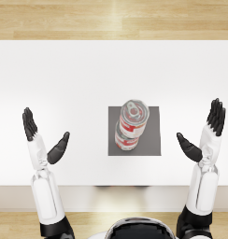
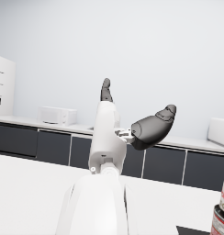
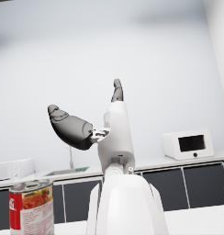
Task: Pick up the red can on the left and place it in the middle, then pick up the red can on the right and place it on top of the can in the middle
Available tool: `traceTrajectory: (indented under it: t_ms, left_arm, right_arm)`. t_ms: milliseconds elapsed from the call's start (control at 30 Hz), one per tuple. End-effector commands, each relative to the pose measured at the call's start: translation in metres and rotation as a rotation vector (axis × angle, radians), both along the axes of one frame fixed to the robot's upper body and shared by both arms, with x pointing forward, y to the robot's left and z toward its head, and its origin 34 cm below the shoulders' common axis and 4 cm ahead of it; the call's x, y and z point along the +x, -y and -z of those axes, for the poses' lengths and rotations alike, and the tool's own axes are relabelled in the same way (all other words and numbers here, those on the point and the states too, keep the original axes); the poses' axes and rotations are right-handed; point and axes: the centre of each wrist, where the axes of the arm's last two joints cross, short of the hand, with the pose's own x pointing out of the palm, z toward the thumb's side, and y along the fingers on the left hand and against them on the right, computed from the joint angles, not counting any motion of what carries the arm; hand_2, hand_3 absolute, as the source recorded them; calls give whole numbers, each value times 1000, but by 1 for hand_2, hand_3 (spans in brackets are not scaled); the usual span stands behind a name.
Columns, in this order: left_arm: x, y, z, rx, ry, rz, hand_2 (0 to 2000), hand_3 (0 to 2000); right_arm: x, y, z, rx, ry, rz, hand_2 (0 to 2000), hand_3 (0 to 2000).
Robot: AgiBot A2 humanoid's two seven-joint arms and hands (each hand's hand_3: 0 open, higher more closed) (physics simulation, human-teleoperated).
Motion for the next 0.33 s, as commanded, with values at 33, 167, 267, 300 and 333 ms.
traceTrajectory:
  t_ms: [33,167,267,300,333]
  left_arm:
    - [0,0,0,0,-1,-1,0,0]
    - [0,0,0,-1,-2,-2,0,0]
    - [0,0,0,-1,-2,-2,0,0]
    - [0,0,0,-1,-2,-2,0,0]
    - [0,0,0,-1,-2,-2,0,0]
  right_arm:
    - [0,0,0,1,-1,1,0,0]
    - [0,0,1,2,-2,2,0,0]
    - [0,0,1,2,-2,2,0,0]
    - [0,1,1,2,-3,2,0,0]
    - [0,1,1,2,-3,2,0,0]
